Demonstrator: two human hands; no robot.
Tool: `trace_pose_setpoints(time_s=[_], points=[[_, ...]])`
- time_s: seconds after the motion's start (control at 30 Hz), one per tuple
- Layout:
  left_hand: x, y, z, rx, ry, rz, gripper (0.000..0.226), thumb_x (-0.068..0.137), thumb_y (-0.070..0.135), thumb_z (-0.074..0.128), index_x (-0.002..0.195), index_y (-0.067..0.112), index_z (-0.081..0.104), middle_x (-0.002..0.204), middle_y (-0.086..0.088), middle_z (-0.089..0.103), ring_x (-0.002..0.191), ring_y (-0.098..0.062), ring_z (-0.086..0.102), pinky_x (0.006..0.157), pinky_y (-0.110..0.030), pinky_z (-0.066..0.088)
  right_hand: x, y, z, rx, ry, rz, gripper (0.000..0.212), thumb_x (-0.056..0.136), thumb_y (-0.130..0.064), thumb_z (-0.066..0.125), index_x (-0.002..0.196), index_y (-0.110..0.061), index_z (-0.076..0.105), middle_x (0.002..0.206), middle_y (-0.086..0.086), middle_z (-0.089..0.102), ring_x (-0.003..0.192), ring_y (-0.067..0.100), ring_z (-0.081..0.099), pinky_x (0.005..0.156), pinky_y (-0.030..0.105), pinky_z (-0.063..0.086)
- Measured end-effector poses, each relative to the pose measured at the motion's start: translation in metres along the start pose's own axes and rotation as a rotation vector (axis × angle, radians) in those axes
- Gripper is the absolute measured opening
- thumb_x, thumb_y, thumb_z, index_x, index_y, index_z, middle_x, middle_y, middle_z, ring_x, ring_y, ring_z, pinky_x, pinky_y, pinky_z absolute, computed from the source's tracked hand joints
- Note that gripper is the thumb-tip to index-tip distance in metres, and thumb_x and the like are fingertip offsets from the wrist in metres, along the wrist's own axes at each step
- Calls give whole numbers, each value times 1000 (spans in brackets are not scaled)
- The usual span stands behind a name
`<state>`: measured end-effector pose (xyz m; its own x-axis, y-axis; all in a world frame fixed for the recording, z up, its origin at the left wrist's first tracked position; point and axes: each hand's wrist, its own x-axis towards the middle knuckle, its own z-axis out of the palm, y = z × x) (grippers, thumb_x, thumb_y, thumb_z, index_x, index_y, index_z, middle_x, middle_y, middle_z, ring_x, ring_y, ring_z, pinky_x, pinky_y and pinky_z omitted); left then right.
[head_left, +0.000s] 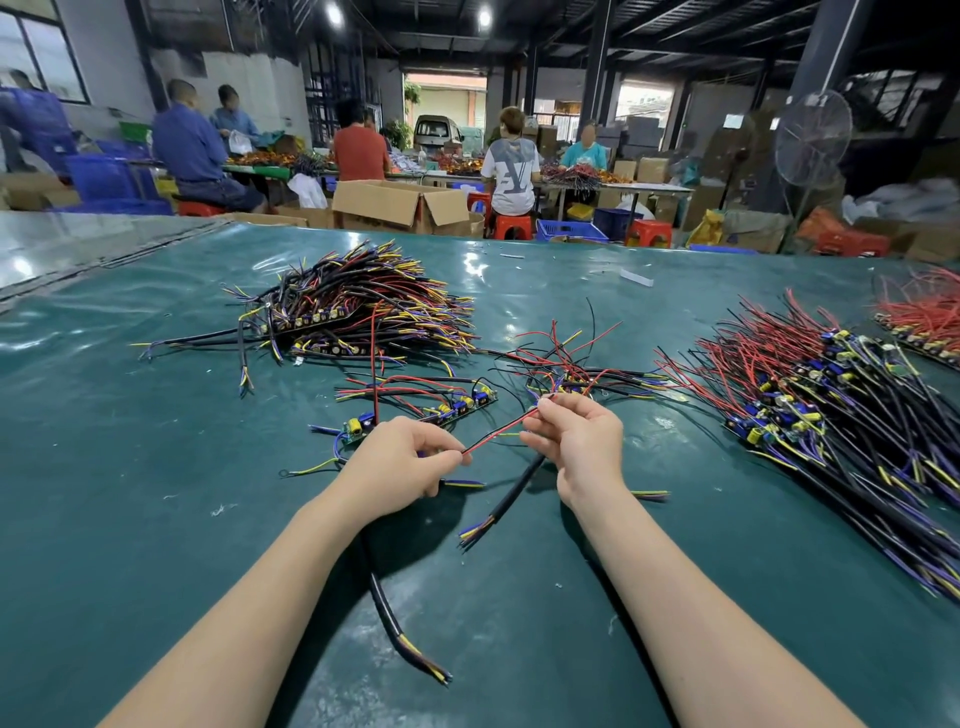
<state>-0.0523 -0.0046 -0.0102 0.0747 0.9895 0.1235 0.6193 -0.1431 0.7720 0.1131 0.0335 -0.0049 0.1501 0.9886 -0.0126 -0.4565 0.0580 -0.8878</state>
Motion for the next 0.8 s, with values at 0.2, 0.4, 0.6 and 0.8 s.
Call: trace_pose_setpoints(time_s=[0.2,0.4,0.6,0.8], points=[[0,1,1,9,-21,13,27,86,14,56,70,34,67,38,10,53,39,0,47,49,-19,38,3,0,-3,-18,74,-17,27,86,7,48,61,-3,52,40,2,49,31,7,48,34,19,46],[-2,3,0,-43,2,18,30,83,10,55,68,32,68,38,9,53,37,-1,47,41,-11,35,4,-3,-4,47,2,-3,28,90,0,48,63,-4,54,37,0,51,31,5,48,35,18,46],[0,6,-1,-240,91,-45,25,81,9,61,60,20,66,40,7,54,35,-3,44,36,-12,33,1,-8,-1,230,-170,107,38,99,-25,39,75,-2,59,48,2,61,41,9,58,43,19,51],[0,8,-1,-408,76,-57,25,86,8,59,63,17,67,44,6,55,38,-4,45,38,-15,36,-13,1,8,28,-413,276,26,88,11,38,78,0,60,54,6,64,47,13,63,47,22,53]])
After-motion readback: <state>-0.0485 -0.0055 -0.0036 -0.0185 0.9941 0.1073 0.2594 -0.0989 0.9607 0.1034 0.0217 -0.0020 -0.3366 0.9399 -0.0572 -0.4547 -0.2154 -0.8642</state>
